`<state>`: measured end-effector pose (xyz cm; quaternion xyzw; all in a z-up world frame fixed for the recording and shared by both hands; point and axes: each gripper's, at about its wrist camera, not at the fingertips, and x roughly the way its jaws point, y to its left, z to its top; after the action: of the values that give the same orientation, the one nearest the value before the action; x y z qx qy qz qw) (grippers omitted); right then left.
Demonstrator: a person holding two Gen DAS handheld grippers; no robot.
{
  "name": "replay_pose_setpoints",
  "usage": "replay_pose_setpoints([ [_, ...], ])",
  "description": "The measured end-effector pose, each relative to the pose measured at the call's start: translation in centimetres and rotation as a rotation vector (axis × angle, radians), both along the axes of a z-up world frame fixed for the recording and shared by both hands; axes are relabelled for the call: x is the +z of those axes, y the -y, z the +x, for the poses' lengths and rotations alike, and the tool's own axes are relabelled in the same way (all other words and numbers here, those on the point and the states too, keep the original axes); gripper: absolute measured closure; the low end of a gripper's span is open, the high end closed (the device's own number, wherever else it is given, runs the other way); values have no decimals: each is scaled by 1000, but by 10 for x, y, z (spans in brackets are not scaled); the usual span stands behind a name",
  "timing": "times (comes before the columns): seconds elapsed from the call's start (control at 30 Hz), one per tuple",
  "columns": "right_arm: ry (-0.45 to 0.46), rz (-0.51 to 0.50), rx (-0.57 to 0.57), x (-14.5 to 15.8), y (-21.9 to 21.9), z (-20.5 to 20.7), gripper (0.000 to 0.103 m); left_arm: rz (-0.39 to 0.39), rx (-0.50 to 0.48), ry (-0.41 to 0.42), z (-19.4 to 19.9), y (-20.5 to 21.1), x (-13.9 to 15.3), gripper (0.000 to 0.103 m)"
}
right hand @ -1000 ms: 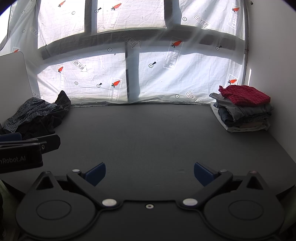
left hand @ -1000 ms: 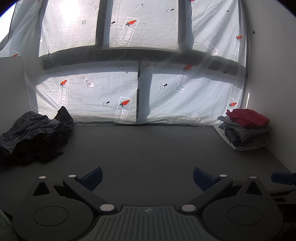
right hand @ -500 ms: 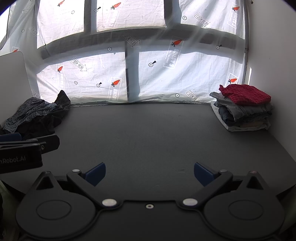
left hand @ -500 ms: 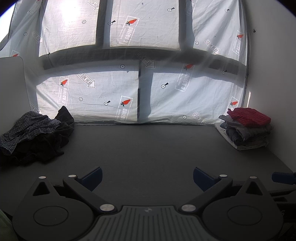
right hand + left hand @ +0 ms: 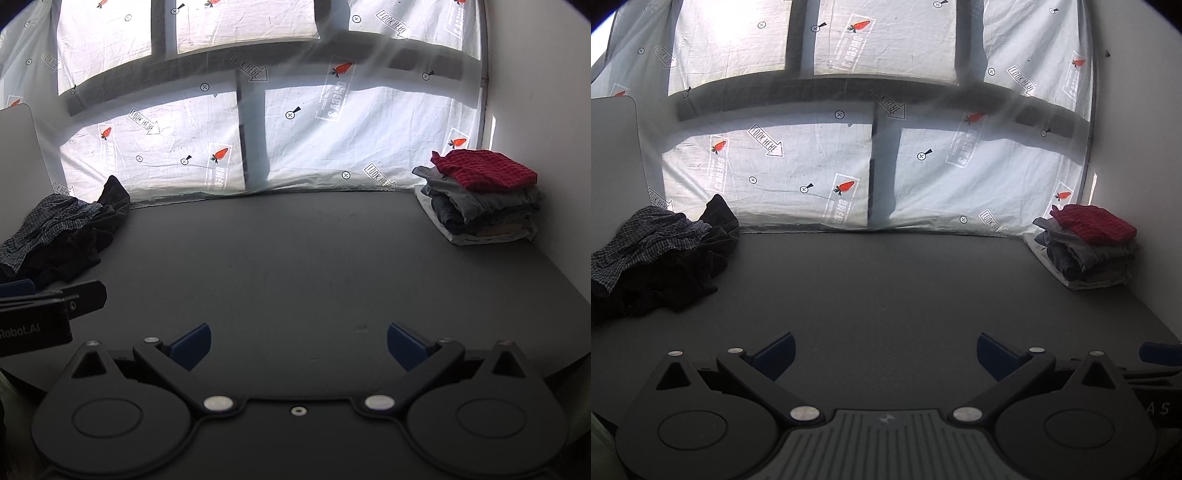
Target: Fold clothes
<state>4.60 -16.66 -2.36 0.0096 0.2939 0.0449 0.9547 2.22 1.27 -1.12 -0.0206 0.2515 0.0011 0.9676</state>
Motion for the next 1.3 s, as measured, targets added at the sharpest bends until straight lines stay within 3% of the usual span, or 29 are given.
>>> replay_pose_setpoints([
  [0.23, -57, -1, 32, -15, 4, 44, 0, 11, 17, -59, 46, 10, -14, 0],
  [0.4, -110, 5, 63, -22, 8, 104, 0, 21, 33, -109, 99, 20, -18, 0],
  [0.67, -218, 13, 152, -31, 19, 201, 0, -5, 178, -226, 163, 10, -15, 0],
  [1.0, -329, 0, 323, -51, -39, 262, 0, -30, 375, -350, 190, -43, -32, 0],
  [1.17, -343, -24, 392, -52, -88, 292, 0, -59, 438, -371, 209, -88, -37, 0],
  [1.3, -339, -56, 426, -52, -136, 317, 0, -129, 486, -373, 229, -140, -41, 0],
])
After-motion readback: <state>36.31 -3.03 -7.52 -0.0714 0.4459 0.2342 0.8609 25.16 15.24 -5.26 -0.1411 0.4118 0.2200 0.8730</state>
